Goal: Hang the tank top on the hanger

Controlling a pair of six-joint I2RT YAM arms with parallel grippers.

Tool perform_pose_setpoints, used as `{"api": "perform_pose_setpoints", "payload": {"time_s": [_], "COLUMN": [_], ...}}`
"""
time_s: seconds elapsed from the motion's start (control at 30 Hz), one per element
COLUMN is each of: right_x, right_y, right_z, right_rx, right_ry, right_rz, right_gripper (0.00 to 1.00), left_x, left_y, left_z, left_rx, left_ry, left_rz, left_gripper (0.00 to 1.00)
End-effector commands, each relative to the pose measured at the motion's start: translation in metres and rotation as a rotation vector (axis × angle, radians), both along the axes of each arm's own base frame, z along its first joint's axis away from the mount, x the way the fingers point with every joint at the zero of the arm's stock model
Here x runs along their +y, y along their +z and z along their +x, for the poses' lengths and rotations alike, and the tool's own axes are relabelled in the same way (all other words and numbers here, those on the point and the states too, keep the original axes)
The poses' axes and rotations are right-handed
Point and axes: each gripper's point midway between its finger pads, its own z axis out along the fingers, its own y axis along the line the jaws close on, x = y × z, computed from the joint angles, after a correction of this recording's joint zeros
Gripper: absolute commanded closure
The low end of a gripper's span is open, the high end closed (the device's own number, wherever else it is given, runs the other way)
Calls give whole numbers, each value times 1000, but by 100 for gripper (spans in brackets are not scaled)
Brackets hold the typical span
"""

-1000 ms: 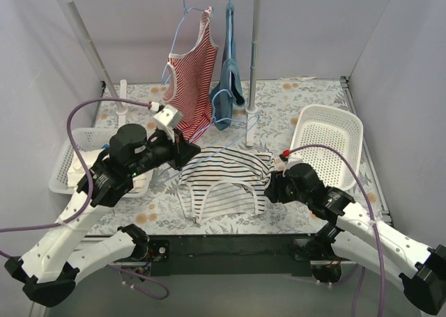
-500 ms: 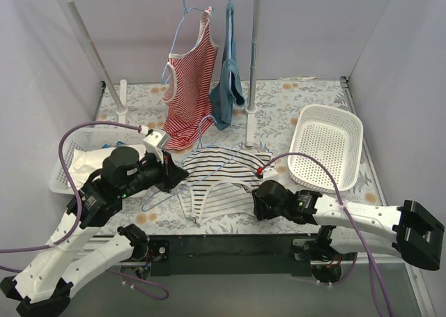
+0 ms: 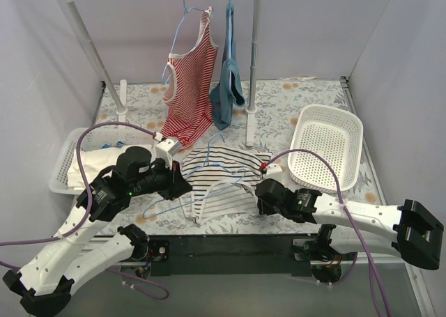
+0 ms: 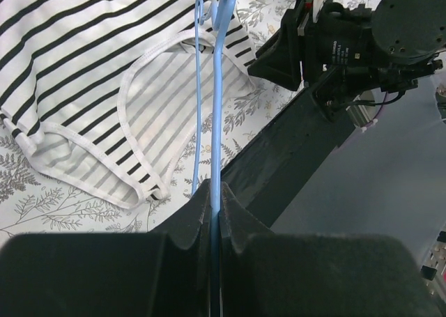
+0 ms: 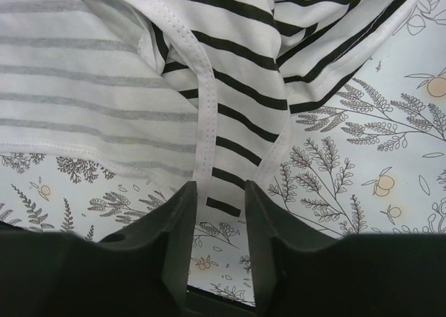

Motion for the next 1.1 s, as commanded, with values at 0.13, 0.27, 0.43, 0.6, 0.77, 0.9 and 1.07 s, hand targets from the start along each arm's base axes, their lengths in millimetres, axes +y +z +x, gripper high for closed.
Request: {"api": "perform_pose_setpoints", "payload": {"time_s": [0.13,0.27,0.43,0.6,0.77,0.9,1.07], "right_x": [16,20,11,5,4,8,19], "right_y": [3,0,2,25,46,64,85], "right_z": [0,1,5,13,19,25,31], "right_rx": [4,9,-10,-65,-108,-144,-175], "right_ry": [14,20,-17,-60,-78,-71,-49], "right_rz": [53,45,18,40,59,78,98], "right_gripper": [52,56,84,98,99,99,99], "left_x": [-2,-3,-7,-12,-16,-19,-30], "left_y": [-11,-12,-14,-17,-18,-16,-9], "left_z": [-11,-16,-24,-30,-32,-34,-34], "left_rx": [47,63,92,124,139,146,136], "left_ry": [-58,-78,-126,-178,-205,-222,-256], "left_rz": [17,21,10,3,-3,-22,-82], "left_gripper": [100,100,100,100,100,100,100]}}
